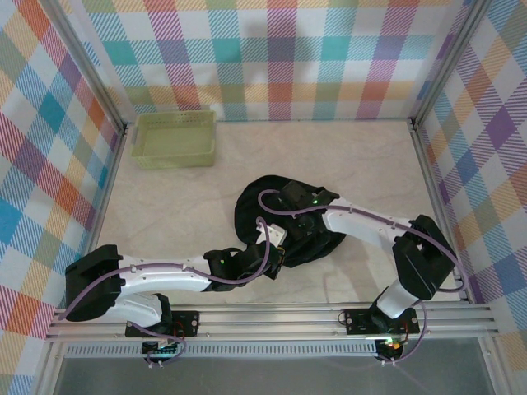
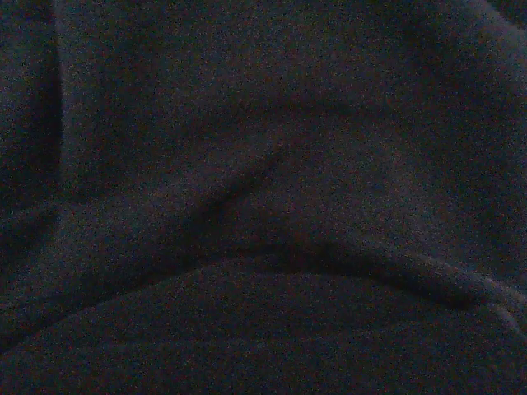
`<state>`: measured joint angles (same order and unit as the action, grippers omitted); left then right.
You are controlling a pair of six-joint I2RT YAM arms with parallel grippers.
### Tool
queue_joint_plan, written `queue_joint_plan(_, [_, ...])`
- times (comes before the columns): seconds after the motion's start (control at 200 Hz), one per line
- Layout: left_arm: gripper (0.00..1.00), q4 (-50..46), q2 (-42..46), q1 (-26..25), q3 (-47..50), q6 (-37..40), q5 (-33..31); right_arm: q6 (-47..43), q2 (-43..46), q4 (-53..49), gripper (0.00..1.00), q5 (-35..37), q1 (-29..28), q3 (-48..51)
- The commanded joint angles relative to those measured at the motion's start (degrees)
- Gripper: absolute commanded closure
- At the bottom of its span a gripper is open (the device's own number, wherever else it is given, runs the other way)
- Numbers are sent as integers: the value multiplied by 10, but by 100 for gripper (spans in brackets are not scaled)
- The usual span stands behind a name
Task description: Fold the inside-out t-shirt
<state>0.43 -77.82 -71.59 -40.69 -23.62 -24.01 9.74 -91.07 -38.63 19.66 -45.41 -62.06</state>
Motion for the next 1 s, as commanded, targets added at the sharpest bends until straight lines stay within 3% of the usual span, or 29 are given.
queue_joint_plan(0.0, [100, 10, 10, -7, 5, -6, -11, -16, -19, 19, 49, 46, 1, -11])
queue_joint_plan(0.11, [100, 11, 10, -6, 7, -8, -13, -15, -41, 17, 54, 50, 1, -12])
queue_joint_plan(0.25, [100, 4, 9, -4, 5, -11, -20, -5, -23, 15, 82, 37, 1, -4])
queue_joint_plan(0.38, [100, 0, 17, 5, 7, -18, -33, 5, 44, 3, 99, 14, 1, 4])
queue_joint_plan(0.635, [100, 37, 79, 62, 35, -27, -25, 23, 232, 32, 100, -78, 1, 51])
queue_joint_plan(0.995, [99, 45, 116, 154, 28, -31, 48, 30, 317, 80, 100, -145, 11, 83])
